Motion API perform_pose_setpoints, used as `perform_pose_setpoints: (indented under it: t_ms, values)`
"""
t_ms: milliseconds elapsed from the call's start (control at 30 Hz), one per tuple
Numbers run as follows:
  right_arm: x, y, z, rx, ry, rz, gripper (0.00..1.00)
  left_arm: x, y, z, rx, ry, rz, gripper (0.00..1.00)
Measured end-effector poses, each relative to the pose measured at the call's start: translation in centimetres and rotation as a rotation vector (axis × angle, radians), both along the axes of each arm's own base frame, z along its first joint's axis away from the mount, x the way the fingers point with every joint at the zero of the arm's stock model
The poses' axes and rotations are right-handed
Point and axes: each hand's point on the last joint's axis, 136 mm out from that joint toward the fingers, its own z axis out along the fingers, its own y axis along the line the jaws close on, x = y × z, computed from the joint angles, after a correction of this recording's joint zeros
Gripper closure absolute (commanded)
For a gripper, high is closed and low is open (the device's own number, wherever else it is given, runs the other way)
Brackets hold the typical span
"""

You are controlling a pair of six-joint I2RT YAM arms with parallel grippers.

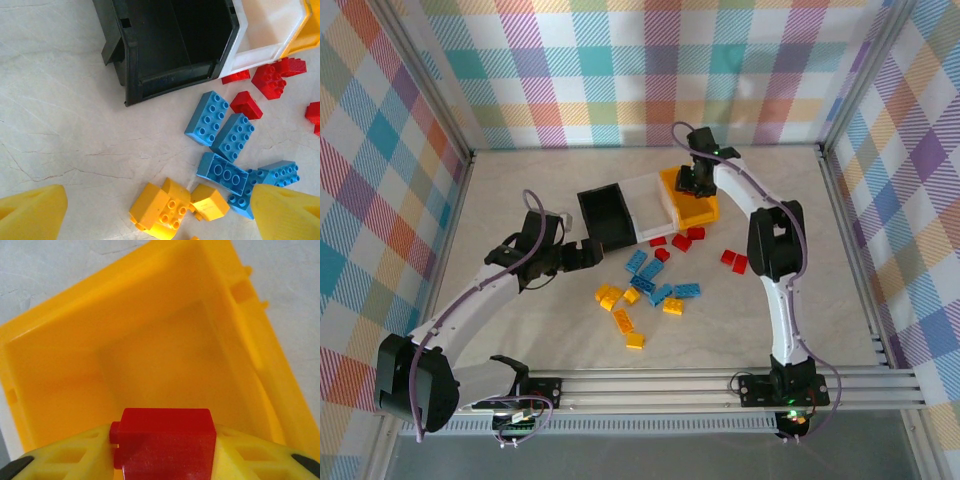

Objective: Sort the legos into containers by color

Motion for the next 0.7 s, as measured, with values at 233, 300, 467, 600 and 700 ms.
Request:
perform_pose_setpoints:
  t_ms: [233, 300, 467, 600, 700]
  values:
    - [0.0, 0.5, -0.9, 0.018, 0.024, 0.013, 0.45, -0.2, 0.2, -0.2, 0.005, 0.011, 0.003, 0.05]
    - [0.0, 0.6, -0.7, 0.024, 0.020, 0.016, 0.43, -0.2, 0.2, -0.2, 0.006, 0.014, 0.003, 0.05]
    - [0.0, 0.9, -0.5, 0.038, 0.022, 0.023, 0.39, -0.3, 0.2, -0.2, 0.006, 0.015, 0.004, 0.05]
    - [-0.5, 0.9, 0.1, 0.049, 0.022, 0.029, 0.39, -0.3, 0.3, 0.2, 0.000, 0.002, 0.005, 0.05]
    - [-2.9, 0.2, 1.3, 0.049, 0.035, 0.031, 0.37, -0.4, 0.2, 0.7, -0.009, -0.011, 0.006, 0.05]
